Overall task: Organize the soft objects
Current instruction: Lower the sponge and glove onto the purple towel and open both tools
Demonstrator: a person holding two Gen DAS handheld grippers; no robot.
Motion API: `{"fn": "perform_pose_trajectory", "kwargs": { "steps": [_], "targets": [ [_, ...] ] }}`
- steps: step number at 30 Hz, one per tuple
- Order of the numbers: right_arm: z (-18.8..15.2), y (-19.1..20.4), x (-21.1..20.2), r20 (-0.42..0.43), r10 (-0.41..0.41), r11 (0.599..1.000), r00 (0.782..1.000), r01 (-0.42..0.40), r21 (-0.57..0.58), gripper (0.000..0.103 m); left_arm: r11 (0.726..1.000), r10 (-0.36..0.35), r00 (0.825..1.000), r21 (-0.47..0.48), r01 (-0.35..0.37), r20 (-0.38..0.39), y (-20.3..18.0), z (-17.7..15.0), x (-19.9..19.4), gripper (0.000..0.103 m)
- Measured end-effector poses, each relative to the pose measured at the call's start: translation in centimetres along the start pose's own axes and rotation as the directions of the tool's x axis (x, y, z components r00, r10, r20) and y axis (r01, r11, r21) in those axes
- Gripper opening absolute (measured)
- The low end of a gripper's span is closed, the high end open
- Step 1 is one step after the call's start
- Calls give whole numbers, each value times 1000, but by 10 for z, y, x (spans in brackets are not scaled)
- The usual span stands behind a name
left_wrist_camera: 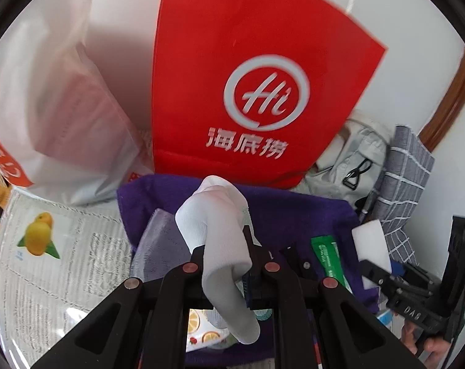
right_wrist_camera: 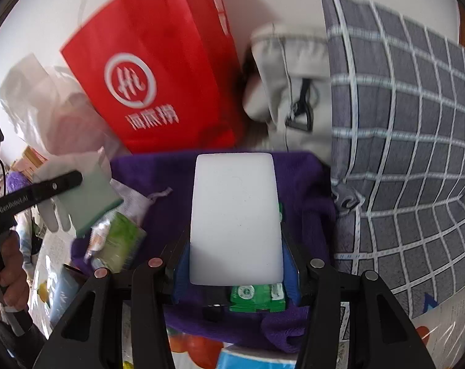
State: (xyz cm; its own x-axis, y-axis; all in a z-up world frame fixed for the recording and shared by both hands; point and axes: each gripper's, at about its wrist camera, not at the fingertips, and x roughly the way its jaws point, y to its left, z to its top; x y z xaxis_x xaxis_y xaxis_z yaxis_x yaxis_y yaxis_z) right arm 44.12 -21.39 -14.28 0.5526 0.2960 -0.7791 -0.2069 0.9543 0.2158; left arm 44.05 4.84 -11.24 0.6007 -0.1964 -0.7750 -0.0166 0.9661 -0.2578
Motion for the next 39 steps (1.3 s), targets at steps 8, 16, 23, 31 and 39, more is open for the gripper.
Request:
{"fn": "perform_pose_trajectory", "kwargs": {
  "steps": [8, 16, 23, 31, 39],
  "targets": [
    [-9, 1, 36, -100, -3, 1000, 995, 0, -21, 50, 999, -41, 999, 4, 41, -34, 6, -1, 21, 11],
    [-12, 2, 50, -144, -28, 1000, 989, 26, -15, 52, 996, -88, 994, -30, 86, -69, 9, -4, 34, 12],
    [-9, 7, 44, -104, -64, 997, 993, 59, -46, 77, 993, -119, 990, -34, 116, -75, 6, -3, 33, 49],
    [-6, 7, 11, 2, -61, 998, 998, 61, -28, 77, 992, -126, 990, -10, 125, -56, -2, -2, 20, 50],
    [-9, 22, -20, 25, 0, 1000, 1000, 0, -12, 77, 995, -80, 997, 50, 81, -19, -20, -4, -6, 52]
  ]
}}
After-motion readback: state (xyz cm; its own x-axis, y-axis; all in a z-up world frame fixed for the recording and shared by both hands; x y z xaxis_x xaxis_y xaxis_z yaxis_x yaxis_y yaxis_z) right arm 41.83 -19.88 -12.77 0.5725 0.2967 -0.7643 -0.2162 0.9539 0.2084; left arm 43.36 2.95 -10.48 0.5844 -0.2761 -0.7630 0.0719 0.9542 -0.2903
